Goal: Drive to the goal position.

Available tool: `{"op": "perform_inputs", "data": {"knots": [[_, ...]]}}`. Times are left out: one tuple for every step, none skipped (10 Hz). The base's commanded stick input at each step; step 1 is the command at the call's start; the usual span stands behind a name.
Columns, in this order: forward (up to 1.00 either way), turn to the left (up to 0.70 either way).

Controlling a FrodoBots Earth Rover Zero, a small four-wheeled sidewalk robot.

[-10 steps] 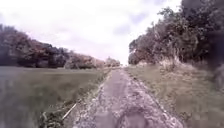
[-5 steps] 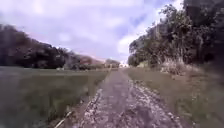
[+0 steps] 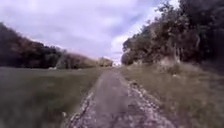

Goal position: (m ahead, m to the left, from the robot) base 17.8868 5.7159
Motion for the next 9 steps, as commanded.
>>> {"op": "perform_inputs", "data": {"knots": [[1.0, 0.0], [1.0, 0.0], [1.0, 0.0], [1.0, 0.0], [1.0, 0.0], [1.0, 0.0], [1.0, 0.0], [1.0, 0.0], [1.0, 0.0]]}}
